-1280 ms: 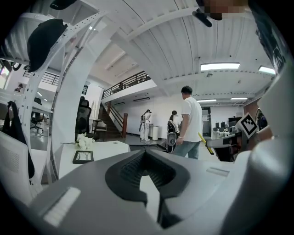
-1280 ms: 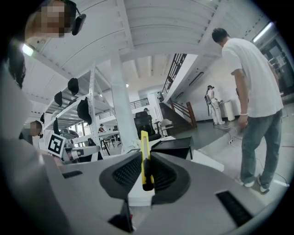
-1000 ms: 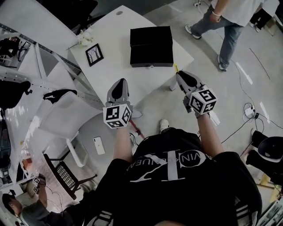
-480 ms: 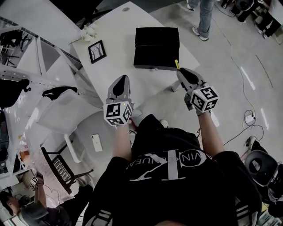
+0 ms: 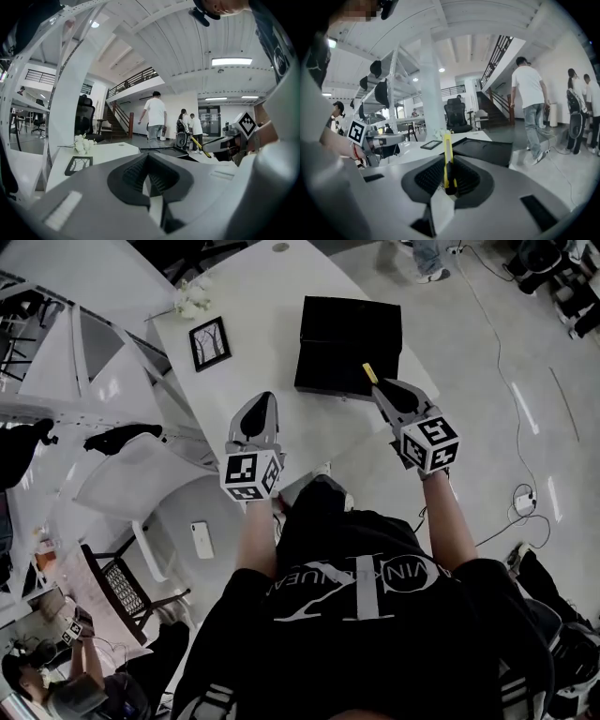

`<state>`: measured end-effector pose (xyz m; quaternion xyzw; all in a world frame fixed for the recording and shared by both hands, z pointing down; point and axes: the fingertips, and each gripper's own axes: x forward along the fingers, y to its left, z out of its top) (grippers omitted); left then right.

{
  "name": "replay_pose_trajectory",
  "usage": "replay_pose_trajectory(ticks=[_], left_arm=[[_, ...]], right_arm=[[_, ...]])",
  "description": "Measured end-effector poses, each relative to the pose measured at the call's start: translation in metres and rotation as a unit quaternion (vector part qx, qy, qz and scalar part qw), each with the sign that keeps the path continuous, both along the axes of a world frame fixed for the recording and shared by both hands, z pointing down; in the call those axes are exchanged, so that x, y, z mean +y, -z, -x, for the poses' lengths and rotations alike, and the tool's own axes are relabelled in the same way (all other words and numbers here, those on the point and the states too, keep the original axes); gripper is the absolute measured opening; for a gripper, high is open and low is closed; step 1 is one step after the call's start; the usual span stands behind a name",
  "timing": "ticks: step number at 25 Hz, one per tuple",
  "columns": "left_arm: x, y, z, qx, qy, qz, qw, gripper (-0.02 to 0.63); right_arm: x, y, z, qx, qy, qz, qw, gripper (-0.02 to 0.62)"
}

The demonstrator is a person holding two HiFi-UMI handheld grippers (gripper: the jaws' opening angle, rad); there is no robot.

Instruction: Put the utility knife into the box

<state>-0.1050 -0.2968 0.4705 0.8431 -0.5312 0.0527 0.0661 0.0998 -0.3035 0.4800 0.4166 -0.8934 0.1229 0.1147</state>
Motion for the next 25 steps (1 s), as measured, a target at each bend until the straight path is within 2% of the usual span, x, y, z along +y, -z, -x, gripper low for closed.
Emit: replay_pose_trajectory(ticks=[6, 11, 19, 25], left_arm=[[-0.035, 0.001, 0.005, 0.002, -0.003, -0.001, 1.0, 0.011], [-0.057, 0.001, 0.006, 0.003, -0.006, 0.0, 1.0, 0.011], [-0.08, -0.015, 0.003, 0.004, -0.018, 0.018, 0.9997, 0.011], [-0.092, -0.029, 0.003, 0.006, -0.022, 0.033, 0.9992, 0.011]], right_arm=[[-0.029, -0.015, 0.02, 0.049, 0.035, 0.026, 0.998, 0.069], [-0.044, -0.031, 0.034, 0.102, 0.07, 0.056, 0.991, 0.069], [-0.054, -0.067, 0.058, 0.191, 0.142, 0.113, 0.965, 0.069], [-0.061, -0.086, 0.07, 0.233, 0.178, 0.128, 0.947, 0.069]])
